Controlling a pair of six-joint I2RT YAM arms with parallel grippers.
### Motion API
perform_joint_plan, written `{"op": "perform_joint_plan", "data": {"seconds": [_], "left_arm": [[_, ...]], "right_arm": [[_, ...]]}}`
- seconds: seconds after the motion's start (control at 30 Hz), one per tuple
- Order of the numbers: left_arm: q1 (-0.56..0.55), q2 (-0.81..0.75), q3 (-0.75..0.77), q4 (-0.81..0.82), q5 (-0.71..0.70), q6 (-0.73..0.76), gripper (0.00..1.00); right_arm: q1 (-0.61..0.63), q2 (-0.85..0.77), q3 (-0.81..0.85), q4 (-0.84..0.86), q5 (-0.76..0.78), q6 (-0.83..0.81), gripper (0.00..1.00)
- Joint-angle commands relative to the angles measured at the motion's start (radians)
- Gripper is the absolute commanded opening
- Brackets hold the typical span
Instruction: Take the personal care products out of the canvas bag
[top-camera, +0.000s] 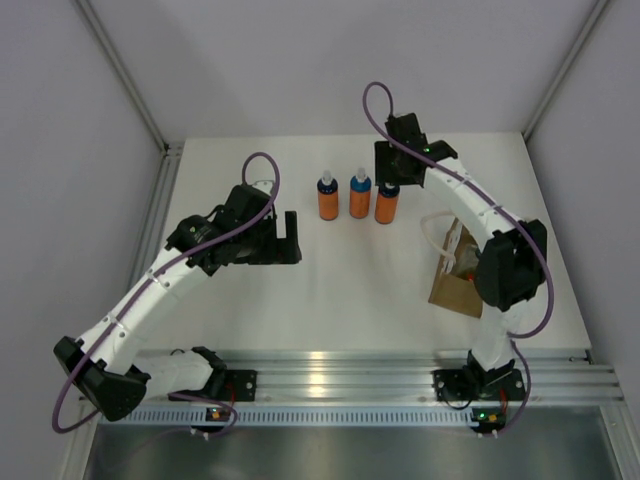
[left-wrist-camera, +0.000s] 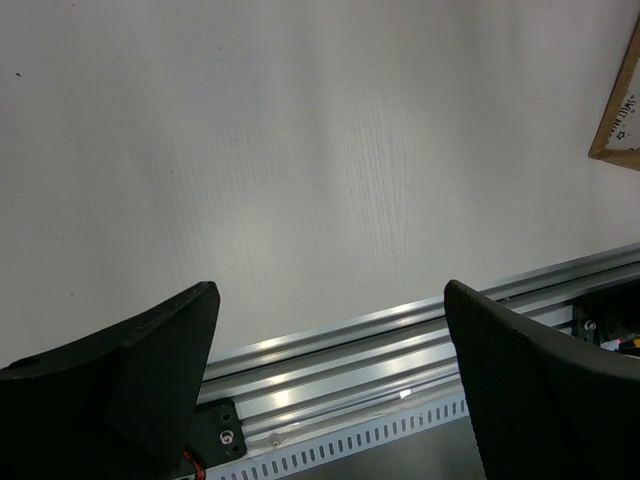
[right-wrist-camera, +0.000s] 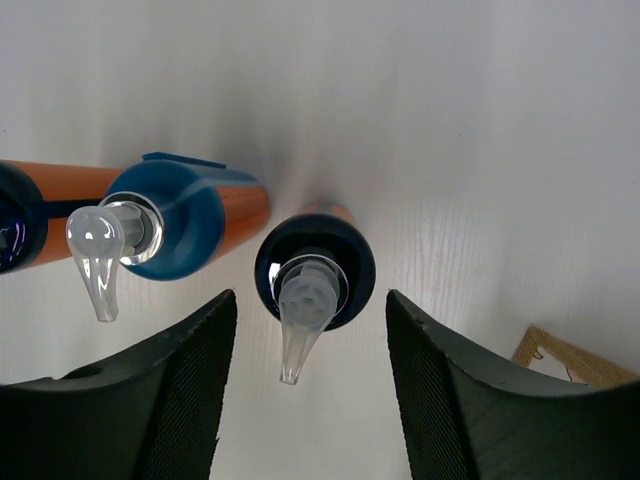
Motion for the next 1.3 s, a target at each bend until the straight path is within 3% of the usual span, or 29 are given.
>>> {"op": "perform_joint_plan", "data": {"seconds": [0.0, 0.23, 0.37, 0.5, 0.53, 0.63, 0.73, 0.9, 1.07, 1.27], "left_arm": [[-0.003, -0.005, 0.030, 0.035, -0.004, -0.007, 0.98], [-0.003, 0.015, 0.046, 0.035, 0.017, 0.001, 0.98], [-0.003, 0.012, 0.044, 0.035, 0.014, -0.001, 0.98], [-0.003, 0.009, 0.037, 0.035, 0.002, -0.005, 0.98], [-0.003, 0.011, 0.035, 0.036, 0.004, -0.007, 0.98], [-0.003, 0.027, 0.041, 0.036, 0.020, -0.005, 0.98], [-0.003, 0.038, 0.047, 0.036, 0.028, 0.001, 0.98], [-0.003, 0.067, 0.046, 0.036, 0.051, 0.011, 0.98], [-0.003, 0.097, 0.035, 0.038, 0.053, 0.036, 0.98], [-0.003, 0.103, 0.040, 0.038, 0.056, 0.057, 0.98]], "right_arm": [[0.021, -0.062, 0.016, 0.075, 0.042, 0.007, 0.62], [0.021, -0.160, 0.121, -0.050, 0.130, 0.038, 0.66], [0.013, -0.237, 0.163, -0.249, 0.167, 0.136, 0.66], [-0.021, -0.467, -0.013, -0.347, 0.252, 0.239, 0.72], [-0.042, -0.505, -0.100, -0.347, 0.240, 0.257, 0.77], [-0.152, -0.639, -0.235, -0.360, 0.110, 0.314, 0.78], [-0.235, -0.725, -0.309, -0.417, 0.112, 0.305, 0.80], [-0.295, -0.746, -0.363, -0.530, 0.127, 0.304, 0.79], [-0.317, -0.754, -0.431, -0.512, 0.069, 0.236, 0.75], [-0.352, -0.753, -0.493, -0.471, 0.060, 0.317, 0.69]]}}
